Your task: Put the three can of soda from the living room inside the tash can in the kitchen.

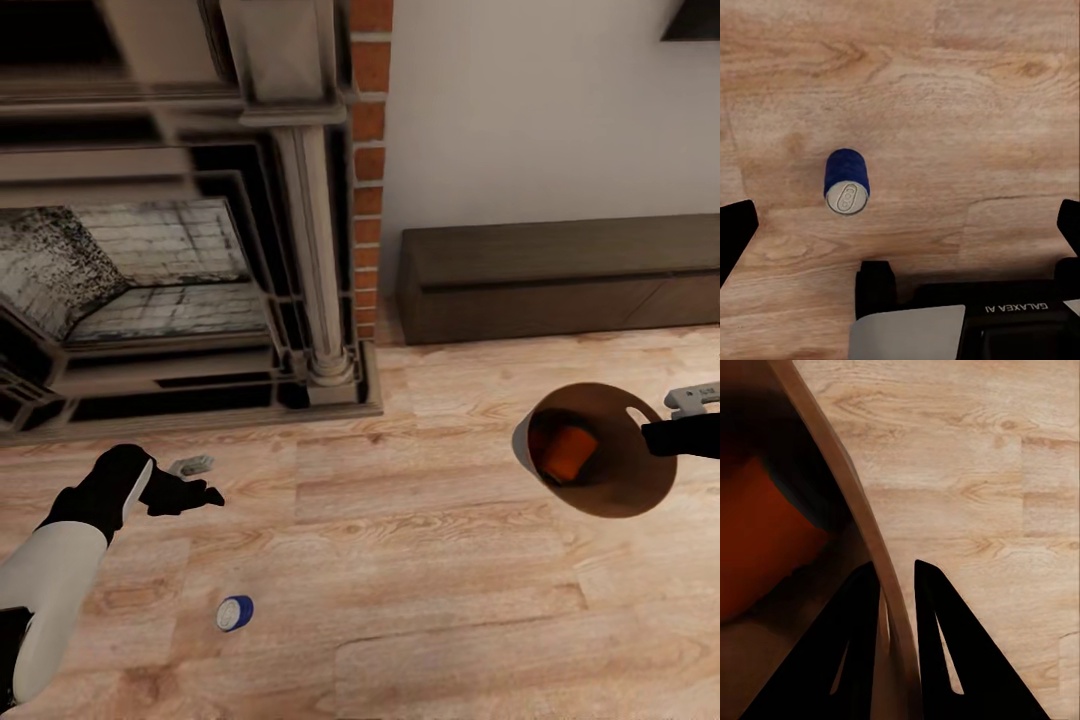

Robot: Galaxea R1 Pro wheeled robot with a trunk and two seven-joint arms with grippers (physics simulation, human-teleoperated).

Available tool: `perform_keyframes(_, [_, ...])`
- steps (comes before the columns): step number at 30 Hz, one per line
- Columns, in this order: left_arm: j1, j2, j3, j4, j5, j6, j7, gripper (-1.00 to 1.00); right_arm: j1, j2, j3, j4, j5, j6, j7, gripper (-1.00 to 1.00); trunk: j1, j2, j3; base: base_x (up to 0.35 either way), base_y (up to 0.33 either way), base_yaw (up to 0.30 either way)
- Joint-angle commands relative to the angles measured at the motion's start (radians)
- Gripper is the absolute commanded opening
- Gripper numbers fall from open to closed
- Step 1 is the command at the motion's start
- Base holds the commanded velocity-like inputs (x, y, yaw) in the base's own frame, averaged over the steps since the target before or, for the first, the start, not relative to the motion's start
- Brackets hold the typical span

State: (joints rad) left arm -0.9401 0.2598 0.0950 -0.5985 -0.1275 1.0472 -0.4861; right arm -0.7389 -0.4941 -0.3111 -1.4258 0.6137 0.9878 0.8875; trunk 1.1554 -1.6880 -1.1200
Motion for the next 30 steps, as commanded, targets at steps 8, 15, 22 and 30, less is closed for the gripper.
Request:
perform_keyframes(8, [0.001, 0.001, -0.005, -0.009, -0.001, 0.000, 0.000, 1.00, -0.001, 0.000, 0.000, 0.000, -0.008, 0.002, 0.007, -1.00, 0.000, 0.000, 0.000, -0.037, 0.208, -0.190])
perform_keyframes(15, [0.002, -0.001, -0.014, -0.012, -0.002, 0.000, 0.000, 1.00, -0.001, 0.001, 0.001, 0.000, -0.008, 0.002, 0.006, -1.00, 0.000, 0.000, 0.000, 0.047, 0.007, -0.160])
perform_keyframes(22, [0.003, -0.007, -0.013, -0.014, -0.001, 0.000, 0.001, 1.00, -0.001, 0.002, 0.003, -0.001, -0.008, 0.002, 0.006, -1.00, 0.004, -0.007, -0.003, 0.030, -0.020, -0.020])
perform_keyframes(30, [0.003, -0.009, -0.010, -0.004, -0.004, 0.000, 0.010, 1.00, -0.001, 0.001, 0.003, -0.001, -0.008, 0.002, 0.006, -1.00, 0.034, -0.063, -0.028, 0.002, -0.002, -0.002])
